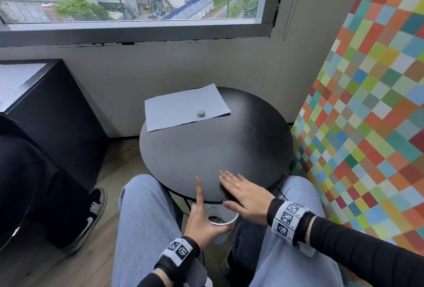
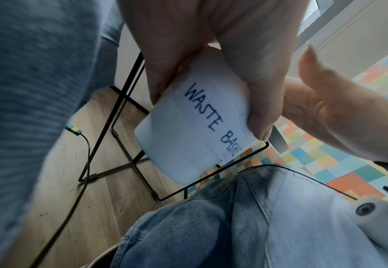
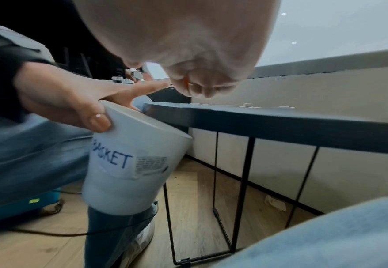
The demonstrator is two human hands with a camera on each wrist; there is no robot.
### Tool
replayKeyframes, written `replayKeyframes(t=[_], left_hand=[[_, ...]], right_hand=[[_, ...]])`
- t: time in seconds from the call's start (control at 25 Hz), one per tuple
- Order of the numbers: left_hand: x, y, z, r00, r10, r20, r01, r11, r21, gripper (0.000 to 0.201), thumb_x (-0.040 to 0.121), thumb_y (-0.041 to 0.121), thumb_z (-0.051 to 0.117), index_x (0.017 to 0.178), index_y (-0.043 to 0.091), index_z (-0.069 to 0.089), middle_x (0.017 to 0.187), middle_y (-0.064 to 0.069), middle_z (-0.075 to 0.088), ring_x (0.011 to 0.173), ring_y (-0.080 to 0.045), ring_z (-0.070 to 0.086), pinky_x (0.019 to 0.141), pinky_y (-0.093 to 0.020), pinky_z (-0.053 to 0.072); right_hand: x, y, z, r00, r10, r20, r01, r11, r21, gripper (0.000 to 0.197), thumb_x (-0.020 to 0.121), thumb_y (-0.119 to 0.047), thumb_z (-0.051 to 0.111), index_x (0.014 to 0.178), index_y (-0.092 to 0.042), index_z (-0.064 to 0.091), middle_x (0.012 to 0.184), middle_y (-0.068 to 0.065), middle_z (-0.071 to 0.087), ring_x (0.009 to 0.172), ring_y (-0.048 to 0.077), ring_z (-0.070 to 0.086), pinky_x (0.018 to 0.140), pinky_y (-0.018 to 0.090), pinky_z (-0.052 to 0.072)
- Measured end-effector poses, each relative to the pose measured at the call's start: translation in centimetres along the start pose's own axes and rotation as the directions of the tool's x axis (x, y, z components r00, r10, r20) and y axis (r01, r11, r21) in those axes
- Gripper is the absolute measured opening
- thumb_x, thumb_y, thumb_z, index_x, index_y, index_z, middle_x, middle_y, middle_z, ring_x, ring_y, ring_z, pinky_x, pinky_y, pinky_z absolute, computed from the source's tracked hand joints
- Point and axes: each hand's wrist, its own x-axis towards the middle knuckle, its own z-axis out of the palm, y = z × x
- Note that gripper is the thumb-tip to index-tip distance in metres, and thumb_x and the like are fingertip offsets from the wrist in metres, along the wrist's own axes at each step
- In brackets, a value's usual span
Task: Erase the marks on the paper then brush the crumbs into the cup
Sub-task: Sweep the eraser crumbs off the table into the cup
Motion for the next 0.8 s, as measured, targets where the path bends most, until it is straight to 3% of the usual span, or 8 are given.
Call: replayKeyframes(t=[0.08,0.2,0.36,0.44,0.52,0.64,0.76,0.8], left_hand=[[0.0,0.0,0.0,1.000,0.004,-0.002,-0.004,1.000,-0.008,0.152,0.049,0.062,0.089,0.145,0.051,-0.029,0.148,-0.011,0.044,0.135,-0.014,0.044,0.101,-0.016,0.032],[-0.1,-0.1,-0.2,1.000,-0.023,0.017,0.023,1.000,0.008,0.153,0.050,0.063,0.089,0.143,0.049,-0.032,0.144,-0.018,0.044,0.135,-0.025,0.045,0.099,-0.017,0.031],[0.0,-0.2,0.1,1.000,-0.010,-0.017,0.010,1.000,0.006,0.152,0.050,0.061,0.089,0.144,0.051,-0.030,0.139,-0.014,0.050,0.131,-0.021,0.048,0.097,-0.018,0.034],[-0.2,0.0,0.1,1.000,-0.023,-0.006,0.023,0.999,0.023,0.151,0.054,0.060,0.089,0.144,0.048,-0.031,0.138,-0.015,0.050,0.129,-0.021,0.049,0.094,-0.016,0.033],[-0.2,0.2,0.0,1.000,-0.021,0.003,0.021,0.999,0.033,0.151,0.055,0.059,0.089,0.144,0.047,-0.032,0.142,-0.015,0.047,0.130,-0.020,0.047,0.092,-0.014,0.032],[-0.2,0.2,0.1,1.000,-0.014,-0.019,0.015,1.000,0.008,0.151,0.052,0.058,0.089,0.144,0.050,-0.030,0.147,-0.009,0.045,0.130,-0.014,0.045,0.094,-0.009,0.031],[-0.5,0.3,-0.1,1.000,-0.025,0.007,0.025,0.999,0.022,0.151,0.053,0.061,0.088,0.145,0.046,-0.031,0.149,-0.013,0.041,0.133,-0.020,0.044,0.096,-0.015,0.030],[-0.4,0.3,-0.1,1.000,-0.026,0.011,0.026,0.999,0.027,0.151,0.054,0.061,0.088,0.144,0.048,-0.032,0.147,-0.012,0.042,0.132,-0.020,0.045,0.095,-0.015,0.031]], right_hand=[[-0.3,0.2,0.0,0.999,-0.017,0.035,0.018,0.999,-0.034,0.092,0.084,-0.073,-0.001,0.153,-0.013,0.000,0.156,-0.002,-0.013,0.144,0.007,-0.016,0.120,0.035,0.001],[-0.8,-1.1,0.2,0.969,-0.230,0.096,0.228,0.973,0.028,0.072,0.097,-0.057,0.022,0.153,-0.014,0.008,0.159,-0.002,-0.003,0.145,0.004,-0.010,0.119,0.027,-0.007],[-0.5,0.1,0.4,0.998,-0.057,-0.029,0.057,0.998,0.015,0.073,0.096,-0.057,0.017,0.153,-0.014,0.005,0.160,-0.001,-0.006,0.144,0.005,-0.015,0.120,0.034,0.002],[-0.7,-0.2,0.5,0.989,-0.142,0.052,0.141,0.990,0.020,0.069,0.099,-0.053,0.024,0.153,-0.014,0.008,0.160,-0.003,-0.004,0.145,0.005,-0.013,0.121,0.030,-0.001],[-0.6,-0.3,0.6,0.974,-0.227,0.023,0.227,0.974,0.005,0.064,0.101,-0.045,0.032,0.153,-0.014,0.012,0.160,-0.004,-0.001,0.146,0.005,-0.010,0.119,0.026,-0.005],[-0.6,0.5,0.4,0.991,-0.075,-0.112,0.068,0.996,-0.062,0.069,0.099,-0.046,0.031,0.153,-0.010,0.009,0.158,0.000,-0.005,0.147,0.013,-0.005,0.120,0.033,-0.003],[-1.1,-0.2,0.6,0.979,-0.203,0.019,0.202,0.979,0.023,0.066,0.099,-0.044,0.038,0.152,-0.014,0.016,0.159,-0.004,0.002,0.147,0.005,-0.002,0.119,0.025,-0.005],[-1.0,-0.3,0.6,0.973,-0.227,-0.029,0.229,0.972,0.057,0.062,0.099,-0.041,0.039,0.152,-0.014,0.021,0.159,-0.004,0.008,0.146,0.004,0.001,0.120,0.025,-0.002]])
